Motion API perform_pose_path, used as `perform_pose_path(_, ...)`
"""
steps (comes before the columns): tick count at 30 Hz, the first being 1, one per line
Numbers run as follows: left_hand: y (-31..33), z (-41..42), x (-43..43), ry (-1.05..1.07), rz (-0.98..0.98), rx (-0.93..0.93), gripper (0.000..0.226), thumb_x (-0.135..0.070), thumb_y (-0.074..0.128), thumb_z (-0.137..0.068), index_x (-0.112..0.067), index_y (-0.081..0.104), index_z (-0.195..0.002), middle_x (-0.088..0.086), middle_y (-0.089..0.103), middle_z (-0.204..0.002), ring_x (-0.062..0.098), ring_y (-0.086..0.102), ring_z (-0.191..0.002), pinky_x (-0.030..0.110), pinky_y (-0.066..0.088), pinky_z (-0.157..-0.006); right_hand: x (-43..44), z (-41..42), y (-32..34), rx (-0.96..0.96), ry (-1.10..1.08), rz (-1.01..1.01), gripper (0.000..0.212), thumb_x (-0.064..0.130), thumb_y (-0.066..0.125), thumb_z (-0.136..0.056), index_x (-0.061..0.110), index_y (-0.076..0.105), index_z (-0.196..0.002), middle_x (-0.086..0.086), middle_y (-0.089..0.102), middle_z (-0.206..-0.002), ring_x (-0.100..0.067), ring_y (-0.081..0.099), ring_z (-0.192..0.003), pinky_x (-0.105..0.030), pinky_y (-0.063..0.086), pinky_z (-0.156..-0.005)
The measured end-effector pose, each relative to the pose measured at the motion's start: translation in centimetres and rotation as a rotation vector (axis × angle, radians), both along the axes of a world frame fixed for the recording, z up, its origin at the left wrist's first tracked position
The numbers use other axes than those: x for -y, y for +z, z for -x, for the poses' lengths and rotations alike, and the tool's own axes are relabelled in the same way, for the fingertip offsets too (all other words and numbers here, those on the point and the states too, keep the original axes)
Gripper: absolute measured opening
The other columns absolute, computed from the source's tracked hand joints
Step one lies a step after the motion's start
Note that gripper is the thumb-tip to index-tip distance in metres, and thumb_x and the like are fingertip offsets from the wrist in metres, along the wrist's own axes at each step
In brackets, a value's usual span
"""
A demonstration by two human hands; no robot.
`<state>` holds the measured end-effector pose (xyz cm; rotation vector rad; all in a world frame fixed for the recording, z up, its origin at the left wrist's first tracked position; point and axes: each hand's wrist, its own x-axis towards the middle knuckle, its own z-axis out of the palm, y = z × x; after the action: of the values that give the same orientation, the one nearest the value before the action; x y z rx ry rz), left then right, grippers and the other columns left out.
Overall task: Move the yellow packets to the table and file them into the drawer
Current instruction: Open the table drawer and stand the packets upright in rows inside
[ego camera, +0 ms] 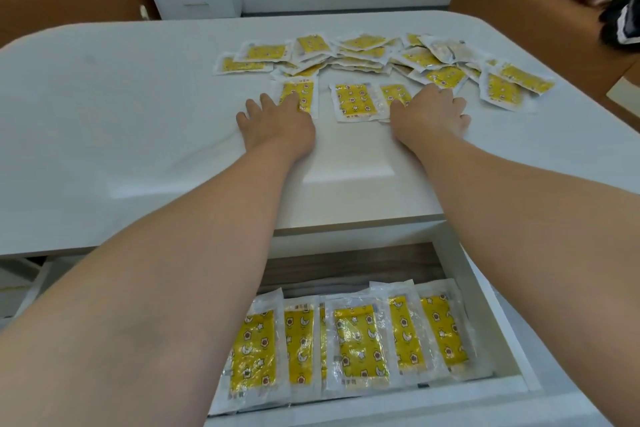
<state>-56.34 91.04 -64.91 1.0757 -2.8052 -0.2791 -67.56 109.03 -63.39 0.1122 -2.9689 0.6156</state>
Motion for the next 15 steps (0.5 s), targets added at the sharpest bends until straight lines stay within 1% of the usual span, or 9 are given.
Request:
perform_pose_path(2, 0.4, -0.4, -0.3, -0.019, -0.037, -0.033, 0.047, -0.038, 0.026, -0.094, -0.03, 0.047, -0.136, 0.013, 0.045, -0.143, 0.039, 0.032, -0.137, 0.056, 0.023, -0.112, -0.4, -0.3, 0.2, 0.014, 0.013, 0.098, 0.057, 0.051, 0.052, -0.097, 0.015, 0.045, -0.14, -0.007, 0.053, -0.142, -0.031, 0.043, -0.135, -0.046, 0.033, -0.107)
perform_pose_path(3, 0.5, -0.9, -0.6, -0.027, -0.048, -0.055, 0.043, -0.039, 0.027, -0.095, -0.028, 0.049, -0.131, 0.011, 0.049, -0.138, 0.038, 0.035, -0.134, 0.056, 0.024, -0.112, -0.6, -0.7, 0.4, 0.026, 0.021, 0.172, 0.052, 0.048, 0.055, -0.097, 0.016, 0.046, -0.137, -0.005, 0.058, -0.135, -0.031, 0.048, -0.131, -0.046, 0.035, -0.107)
perform_pose_path(5, 0.9, -2.4, -1.5, -0.043, -0.062, -0.118, 0.034, -0.039, 0.028, -0.099, -0.024, 0.051, -0.119, 0.009, 0.056, -0.125, 0.033, 0.043, -0.126, 0.054, 0.028, -0.111, -1.4, -2.2, 0.7, 0.063, 0.027, 0.356, 0.038, 0.038, 0.058, -0.096, 0.016, 0.048, -0.126, 0.003, 0.063, -0.107, -0.029, 0.059, -0.117, -0.043, 0.043, -0.101)
perform_pose_path(6, 1.1, -3.4, -2.1, -0.055, -0.068, -0.158, 0.028, -0.038, 0.03, -0.101, -0.022, 0.051, -0.112, 0.007, 0.058, -0.118, 0.031, 0.047, -0.119, 0.052, 0.031, -0.108, -1.9, -3.3, 0.7, 0.071, 0.019, 0.453, 0.032, 0.033, 0.06, -0.095, 0.016, 0.049, -0.12, 0.006, 0.059, -0.093, -0.029, 0.062, -0.11, -0.042, 0.048, -0.096)
perform_pose_path(7, 1.2, -4.7, -2.8, -0.073, -0.073, -0.206, 0.022, -0.037, 0.035, -0.102, -0.022, 0.05, -0.104, 0.005, 0.058, -0.11, 0.028, 0.049, -0.11, 0.049, 0.035, -0.104, -2.5, -4.7, 0.8, 0.066, 0.004, 0.541, 0.027, 0.028, 0.061, -0.093, 0.015, 0.05, -0.115, 0.008, 0.054, -0.085, -0.027, 0.063, -0.103, -0.041, 0.051, -0.089)
perform_pose_path(9, 1.4, -7.4, -4.5, -0.096, -0.088, -0.289, 0.012, -0.033, 0.046, -0.101, -0.021, 0.048, -0.098, -0.001, 0.052, -0.099, 0.022, 0.044, -0.095, 0.042, 0.041, -0.095, -3.5, -7.7, 1.2, 0.053, -0.014, 0.663, 0.02, 0.024, 0.063, -0.09, 0.016, 0.051, -0.105, 0.008, 0.051, -0.082, -0.021, 0.061, -0.091, -0.034, 0.05, -0.076)
perform_pose_path(12, 1.1, -11.2, -6.6, -0.073, -0.165, -0.366, 0.013, -0.03, 0.057, -0.097, -0.021, 0.049, -0.096, -0.005, 0.046, -0.096, 0.018, 0.043, -0.091, 0.037, 0.042, -0.086, -4.9, -12.9, 1.8, 0.081, -0.038, 0.764, 0.019, 0.021, 0.066, -0.085, 0.018, 0.051, -0.096, 0.009, 0.051, -0.08, -0.008, 0.053, -0.07, -0.021, 0.037, -0.053)
perform_pose_path(13, 0.9, -12.1, -7.1, -0.068, -0.169, -0.386, 0.014, -0.03, 0.06, -0.095, -0.02, 0.049, -0.092, -0.005, 0.048, -0.095, 0.018, 0.046, -0.091, 0.037, 0.044, -0.084, -5.4, -14.5, 1.8, 0.092, -0.039, 0.787, 0.019, 0.019, 0.067, -0.084, 0.019, 0.051, -0.094, 0.009, 0.051, -0.079, -0.006, 0.05, -0.065, -0.02, 0.035, -0.051)
perform_pose_path(15, 0.5, -13.4, -7.7, -0.073, -0.164, -0.408, 0.016, -0.028, 0.062, -0.094, -0.02, 0.05, -0.089, -0.004, 0.051, -0.093, 0.019, 0.05, -0.09, 0.036, 0.045, -0.08, -6.1, -17.3, 1.4, 0.122, -0.011, 0.831, 0.022, 0.016, 0.069, -0.08, 0.021, 0.049, -0.087, 0.009, 0.049, -0.075, -0.007, 0.045, -0.059, -0.019, 0.036, -0.05)
